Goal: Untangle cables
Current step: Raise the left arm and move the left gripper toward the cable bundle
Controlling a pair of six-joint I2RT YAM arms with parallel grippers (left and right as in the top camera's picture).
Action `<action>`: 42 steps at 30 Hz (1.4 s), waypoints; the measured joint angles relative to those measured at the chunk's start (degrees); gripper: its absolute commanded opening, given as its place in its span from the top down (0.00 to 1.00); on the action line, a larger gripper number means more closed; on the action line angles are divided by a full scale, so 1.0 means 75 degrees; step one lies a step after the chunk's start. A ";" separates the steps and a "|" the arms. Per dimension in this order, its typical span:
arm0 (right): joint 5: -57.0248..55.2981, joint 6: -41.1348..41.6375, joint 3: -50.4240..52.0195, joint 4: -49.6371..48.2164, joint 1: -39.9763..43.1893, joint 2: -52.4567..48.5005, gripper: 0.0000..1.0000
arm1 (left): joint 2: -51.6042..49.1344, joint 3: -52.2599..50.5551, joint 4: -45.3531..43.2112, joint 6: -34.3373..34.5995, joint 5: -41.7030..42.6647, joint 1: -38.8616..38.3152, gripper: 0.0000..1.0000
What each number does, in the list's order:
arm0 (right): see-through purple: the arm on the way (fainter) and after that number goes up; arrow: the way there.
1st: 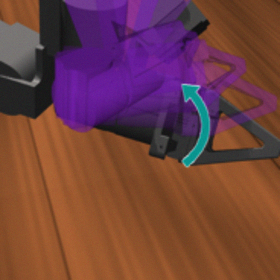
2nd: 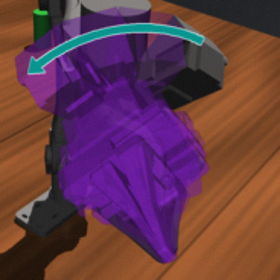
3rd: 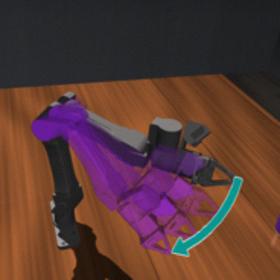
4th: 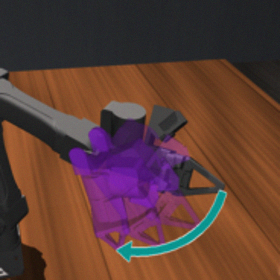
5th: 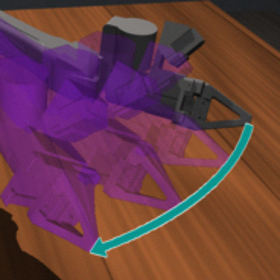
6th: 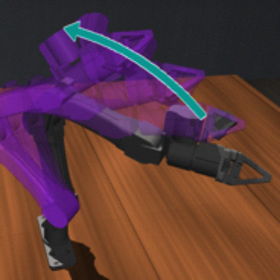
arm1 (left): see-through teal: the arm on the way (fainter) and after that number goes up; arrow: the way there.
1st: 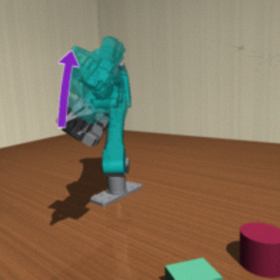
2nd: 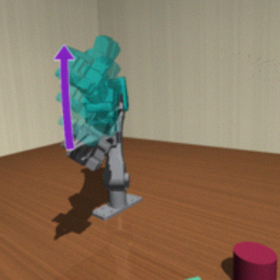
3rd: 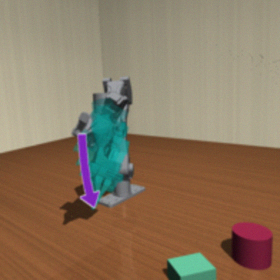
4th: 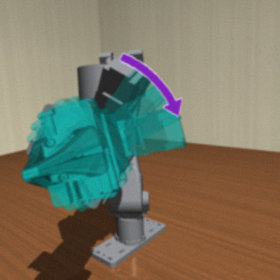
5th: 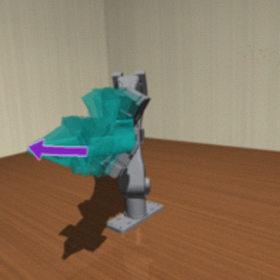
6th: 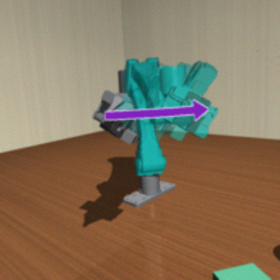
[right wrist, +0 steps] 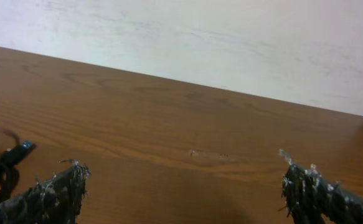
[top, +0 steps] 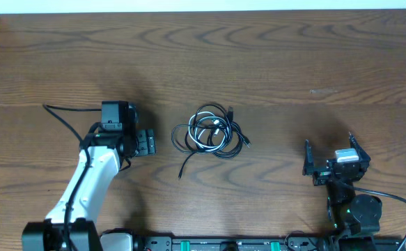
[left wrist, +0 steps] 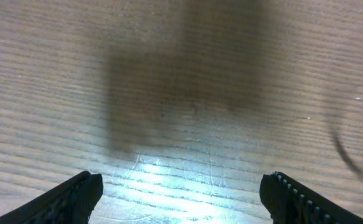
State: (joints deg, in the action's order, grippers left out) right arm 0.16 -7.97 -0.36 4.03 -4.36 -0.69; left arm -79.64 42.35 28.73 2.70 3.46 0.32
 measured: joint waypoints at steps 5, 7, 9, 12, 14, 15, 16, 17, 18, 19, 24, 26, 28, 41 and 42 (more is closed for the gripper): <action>0.0000 0.0000 0.0000 0.0000 0.0000 0.0000 0.01 | -0.0286 0.0166 0.0117 0.0000 0.0000 0.0000 0.14; 0.0000 0.0000 0.0000 0.0000 0.0000 0.0000 0.01 | -0.0297 0.0195 0.0117 0.0000 0.0000 0.0000 0.14; 0.0000 0.0000 0.0000 0.0000 0.0000 0.0000 0.01 | -0.0297 0.0268 0.0117 0.0003 0.0003 0.0000 0.14; 0.0000 0.0000 0.0000 0.0000 0.0000 0.0000 0.01 | -0.0271 0.0347 0.0105 0.0015 0.0006 0.0000 0.14; 0.0000 0.0000 0.0000 0.0000 0.0000 0.0000 0.01 | -0.0192 0.0350 0.0108 0.0064 0.0009 0.0000 0.14; 0.0000 0.0000 0.0000 0.0000 0.0000 0.0000 0.01 | -0.0131 0.0350 0.0111 0.0070 0.0009 0.0000 0.14; 0.0000 0.0000 0.0000 0.0000 0.0000 0.0000 0.01 | -0.0047 0.0350 0.0108 0.0076 0.0009 0.0000 0.14; 0.0000 0.0000 0.0000 0.0000 0.0000 0.0000 0.01 | 0.0023 0.0350 0.0111 0.0093 0.0009 0.0000 0.14; 0.0000 0.0000 0.0000 0.0000 0.0000 0.0000 0.01 | 0.0114 0.0350 0.0108 0.0128 0.0012 0.0000 0.14; 0.0000 0.0000 0.0000 0.0000 0.0000 0.0000 0.01 | 0.0262 0.0350 0.0114 0.0198 0.0038 0.0000 0.14; 0.0000 0.0000 0.0000 0.0000 0.0000 0.0000 0.01 | 0.0962 0.0350 0.0204 0.0353 0.0172 0.0000 0.14; 0.0000 0.0000 0.0000 0.0000 0.0000 0.0000 0.01 | 0.1093 0.0350 0.0227 0.0385 0.0181 0.0000 0.14; 0.0000 0.0000 0.0000 0.0000 0.0000 0.0000 0.01 | 0.1116 0.0350 0.0230 0.0414 0.0181 0.0000 0.14; 0.0000 0.0000 0.0000 0.0000 0.0000 0.0000 0.01 | 0.1023 0.0350 0.0227 0.0440 0.0239 0.0000 0.14; 0.0000 0.0000 0.0000 0.0000 0.0000 0.0000 0.01 | 0.1023 0.0350 0.0227 0.0440 0.0242 0.0000 0.14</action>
State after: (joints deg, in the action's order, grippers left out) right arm 0.16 -7.97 -0.36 4.03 -4.36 -0.69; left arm -71.96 44.97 30.44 6.00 5.28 0.32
